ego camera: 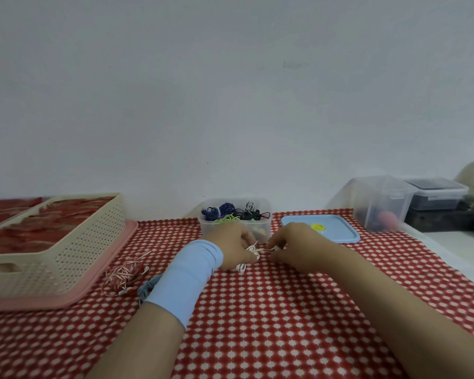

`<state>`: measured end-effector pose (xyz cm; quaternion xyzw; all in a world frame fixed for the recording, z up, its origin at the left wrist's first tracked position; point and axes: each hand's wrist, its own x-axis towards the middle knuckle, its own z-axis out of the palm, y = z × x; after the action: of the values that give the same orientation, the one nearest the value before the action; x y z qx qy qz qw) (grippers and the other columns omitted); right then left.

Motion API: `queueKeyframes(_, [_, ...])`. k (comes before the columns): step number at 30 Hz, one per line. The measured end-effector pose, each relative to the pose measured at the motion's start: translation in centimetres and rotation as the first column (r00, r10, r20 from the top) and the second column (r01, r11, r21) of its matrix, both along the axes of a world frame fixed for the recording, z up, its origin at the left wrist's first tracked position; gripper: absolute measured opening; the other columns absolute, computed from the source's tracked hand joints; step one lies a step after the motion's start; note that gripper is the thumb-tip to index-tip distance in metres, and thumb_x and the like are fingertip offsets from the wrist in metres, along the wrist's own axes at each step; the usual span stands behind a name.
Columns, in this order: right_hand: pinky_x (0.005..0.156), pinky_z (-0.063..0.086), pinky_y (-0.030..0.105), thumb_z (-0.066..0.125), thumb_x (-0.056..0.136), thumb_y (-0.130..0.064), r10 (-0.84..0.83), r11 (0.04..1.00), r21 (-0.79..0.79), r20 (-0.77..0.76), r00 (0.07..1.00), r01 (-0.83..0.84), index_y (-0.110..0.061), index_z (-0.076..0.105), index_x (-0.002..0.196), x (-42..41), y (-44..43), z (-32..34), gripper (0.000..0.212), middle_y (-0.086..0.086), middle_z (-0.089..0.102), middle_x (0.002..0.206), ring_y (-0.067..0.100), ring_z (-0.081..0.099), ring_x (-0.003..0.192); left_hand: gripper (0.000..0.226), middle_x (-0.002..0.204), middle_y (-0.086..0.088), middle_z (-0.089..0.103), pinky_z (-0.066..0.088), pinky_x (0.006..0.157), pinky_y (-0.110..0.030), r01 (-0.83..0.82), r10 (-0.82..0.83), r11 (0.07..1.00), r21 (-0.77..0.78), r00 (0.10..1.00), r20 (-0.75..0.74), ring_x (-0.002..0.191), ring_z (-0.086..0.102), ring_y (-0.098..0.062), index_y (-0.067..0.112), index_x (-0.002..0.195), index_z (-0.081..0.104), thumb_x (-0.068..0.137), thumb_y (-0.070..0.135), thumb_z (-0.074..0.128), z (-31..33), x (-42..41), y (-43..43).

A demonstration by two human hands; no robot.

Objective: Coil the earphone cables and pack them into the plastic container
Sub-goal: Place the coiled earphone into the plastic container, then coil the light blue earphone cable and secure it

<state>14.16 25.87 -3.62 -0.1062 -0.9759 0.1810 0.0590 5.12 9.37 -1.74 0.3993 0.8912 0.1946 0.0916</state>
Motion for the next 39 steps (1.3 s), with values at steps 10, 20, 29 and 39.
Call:
queueKeyframes(10, [0.086, 0.055, 0.037, 0.071, 0.091, -0.026, -0.055, 0.998, -0.03, -0.234, 0.971, 0.049, -0.023, 0.078, 0.105, -4.1, 1.2, 6.2, 0.016, -0.006, 0.073, 0.097, 0.016, 0.066, 0.095, 0.016, 0.094, 0.014, 0.066, 0.04, 0.065, -0.013, -0.117, 0.156, 0.937, 0.328, 0.983, -0.093, 0.081, 0.06, 0.001, 0.03, 0.088, 0.067, 0.079, 0.023, 0.079, 4.6, -4.5, 0.5])
queueKeyframes(20, [0.071, 0.057, 0.029, 0.079, 0.085, -0.03, -0.02, 0.999, 0.047, 0.016, 1.0, 0.019, -0.025, 0.079, 0.094, -7.3, 1.7, 5.7, 0.011, -0.009, 0.076, 0.091, 0.005, 0.063, 0.07, 0.012, 0.104, 0.012, 0.068, 0.049, 0.088, -0.027, -0.036, 0.049, 0.995, 0.096, 0.988, -0.144, 0.097, 0.061, -0.007, 0.028, 0.097, 0.073, 0.088, 0.035, 0.069, 2.9, -7.2, 0.7])
queueKeyframes(29, [0.08, 0.059, 0.035, 0.064, 0.093, -0.024, 0.026, 0.996, 0.09, -0.187, 0.982, -0.009, -0.023, 0.078, 0.093, -6.8, -3.8, 7.9, 0.015, -0.009, 0.075, 0.096, 0.012, 0.067, 0.088, 0.024, 0.114, 0.008, 0.067, 0.041, 0.089, -0.021, -0.077, 0.099, 0.987, 0.144, 0.983, -0.154, 0.106, 0.06, -0.012, 0.029, 0.1, 0.072, 0.097, 0.013, 0.054, 5.4, -6.2, -6.6])
queueKeyframes(39, [0.1, 0.051, 0.036, 0.068, 0.094, -0.035, 0.434, 0.887, 0.078, 0.194, 0.88, -0.455, -0.027, 0.071, 0.126, -6.9, -17.1, 2.9, 0.034, -0.003, 0.071, 0.126, 0.02, 0.065, 0.113, 0.043, 0.137, 0.0, 0.057, 0.045, 0.094, -0.029, -0.24, 0.165, 0.896, -0.373, 0.961, -0.223, 0.117, 0.059, -0.022, 0.027, 0.133, 0.059, 0.096, 0.006, 0.049, 2.7, -4.8, -15.9])
